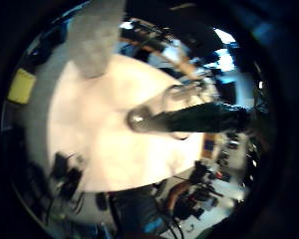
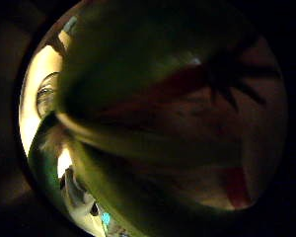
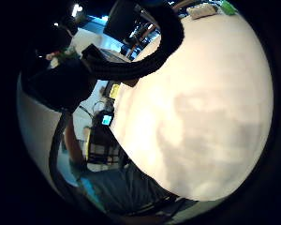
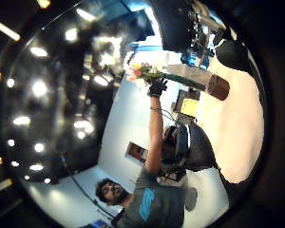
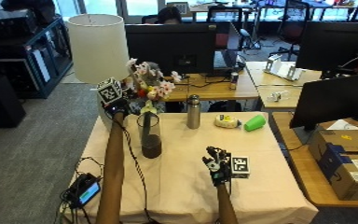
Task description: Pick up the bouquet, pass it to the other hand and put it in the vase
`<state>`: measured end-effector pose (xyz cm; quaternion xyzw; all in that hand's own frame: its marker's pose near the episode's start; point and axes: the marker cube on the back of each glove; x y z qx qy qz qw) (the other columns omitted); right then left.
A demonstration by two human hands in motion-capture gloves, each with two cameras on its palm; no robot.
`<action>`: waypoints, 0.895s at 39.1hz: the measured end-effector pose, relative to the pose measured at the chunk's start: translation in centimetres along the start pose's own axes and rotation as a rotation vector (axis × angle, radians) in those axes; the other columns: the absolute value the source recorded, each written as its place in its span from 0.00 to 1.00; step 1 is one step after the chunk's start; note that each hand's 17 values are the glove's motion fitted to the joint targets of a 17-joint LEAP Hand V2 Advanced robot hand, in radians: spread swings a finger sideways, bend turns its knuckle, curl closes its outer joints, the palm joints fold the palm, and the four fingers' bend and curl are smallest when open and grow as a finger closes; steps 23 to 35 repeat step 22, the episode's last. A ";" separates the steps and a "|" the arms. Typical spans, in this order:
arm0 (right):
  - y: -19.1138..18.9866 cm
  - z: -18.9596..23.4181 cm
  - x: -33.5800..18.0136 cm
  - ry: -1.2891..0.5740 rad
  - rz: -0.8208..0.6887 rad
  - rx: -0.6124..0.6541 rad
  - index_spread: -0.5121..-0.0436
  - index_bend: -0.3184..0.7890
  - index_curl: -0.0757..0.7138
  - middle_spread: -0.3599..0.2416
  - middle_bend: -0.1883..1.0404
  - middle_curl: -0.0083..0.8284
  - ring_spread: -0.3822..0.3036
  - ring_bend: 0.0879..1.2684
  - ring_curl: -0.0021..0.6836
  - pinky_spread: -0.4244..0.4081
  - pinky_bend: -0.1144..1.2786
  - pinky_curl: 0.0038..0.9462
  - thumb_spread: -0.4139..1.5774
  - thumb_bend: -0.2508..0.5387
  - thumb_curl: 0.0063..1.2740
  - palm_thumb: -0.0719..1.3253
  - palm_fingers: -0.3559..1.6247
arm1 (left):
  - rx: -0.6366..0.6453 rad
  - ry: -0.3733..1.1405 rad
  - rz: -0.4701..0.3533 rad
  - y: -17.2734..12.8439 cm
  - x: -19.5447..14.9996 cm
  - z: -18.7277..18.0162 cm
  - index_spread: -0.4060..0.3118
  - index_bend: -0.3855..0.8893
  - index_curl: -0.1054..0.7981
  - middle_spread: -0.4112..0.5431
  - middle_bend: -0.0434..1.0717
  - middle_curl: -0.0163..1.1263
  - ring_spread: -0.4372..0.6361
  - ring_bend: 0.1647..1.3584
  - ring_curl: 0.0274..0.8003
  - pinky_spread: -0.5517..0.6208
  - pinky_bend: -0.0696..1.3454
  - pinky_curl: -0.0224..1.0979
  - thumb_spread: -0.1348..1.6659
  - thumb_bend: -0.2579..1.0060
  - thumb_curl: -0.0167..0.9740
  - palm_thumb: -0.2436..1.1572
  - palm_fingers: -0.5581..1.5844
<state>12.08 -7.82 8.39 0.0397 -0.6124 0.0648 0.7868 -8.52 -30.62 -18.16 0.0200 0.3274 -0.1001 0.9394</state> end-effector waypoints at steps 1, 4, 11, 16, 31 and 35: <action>0.0 0.1 0.0 0.002 -0.001 -0.002 0.47 0.40 0.46 0.36 0.32 0.53 0.50 0.16 0.55 0.80 0.38 0.37 0.68 0.29 0.42 0.67 0.62 | -0.030 -0.108 -0.057 0.1 -0.3 -0.2 0.80 0.35 0.24 0.81 0.18 0.32 0.80 0.40 0.41 0.91 0.45 0.36 0.48 0.14 0.48 0.60 0.19; 0.0 0.3 -0.3 -0.003 -0.001 -0.005 0.47 0.40 0.46 0.37 0.32 0.53 0.51 0.15 0.55 0.80 0.37 0.37 0.68 0.29 0.42 0.67 0.62 | -0.054 -0.403 -0.130 0.7 -0.8 -1.2 0.80 0.35 0.23 0.83 0.18 0.31 0.82 0.40 0.40 0.91 0.46 0.36 0.48 0.15 0.47 0.58 0.19; -0.7 0.4 -0.1 0.045 -0.124 -0.010 0.47 0.40 0.46 0.37 0.31 0.53 0.52 0.15 0.55 0.82 0.36 0.37 0.68 0.29 0.42 0.67 0.61 | 0.002 -0.412 -0.088 1.7 0.1 -2.6 0.82 0.36 0.22 0.86 0.18 0.28 0.86 0.38 0.38 0.91 0.46 0.35 0.49 0.18 0.44 0.60 0.19; -1.1 0.5 0.0 0.046 -0.204 -0.021 0.47 0.40 0.47 0.37 0.31 0.53 0.52 0.14 0.55 0.83 0.36 0.37 0.68 0.29 0.42 0.67 0.61 | 0.050 -0.202 -0.012 2.3 0.9 -3.4 0.82 0.37 0.22 0.87 0.19 0.28 0.87 0.38 0.37 0.90 0.46 0.35 0.50 0.18 0.43 0.62 0.20; -0.1 1.1 -1.4 -0.025 -0.034 -0.018 0.47 0.40 0.47 0.37 0.31 0.52 0.53 0.14 0.55 0.84 0.36 0.37 0.68 0.29 0.42 0.68 0.61 | 0.116 0.013 0.069 3.6 1.5 -4.5 0.80 0.37 0.22 0.85 0.20 0.27 0.86 0.38 0.36 0.89 0.46 0.35 0.51 0.18 0.42 0.62 0.21; -0.1 1.1 -1.4 -0.025 -0.034 -0.018 0.47 0.40 0.47 0.37 0.31 0.52 0.53 0.14 0.55 0.84 0.36 0.37 0.68 0.29 0.42 0.68 0.61 | 0.116 0.013 0.069 3.6 1.5 -4.5 0.80 0.37 0.22 0.85 0.20 0.27 0.86 0.38 0.36 0.89 0.46 0.35 0.51 0.18 0.42 0.62 0.21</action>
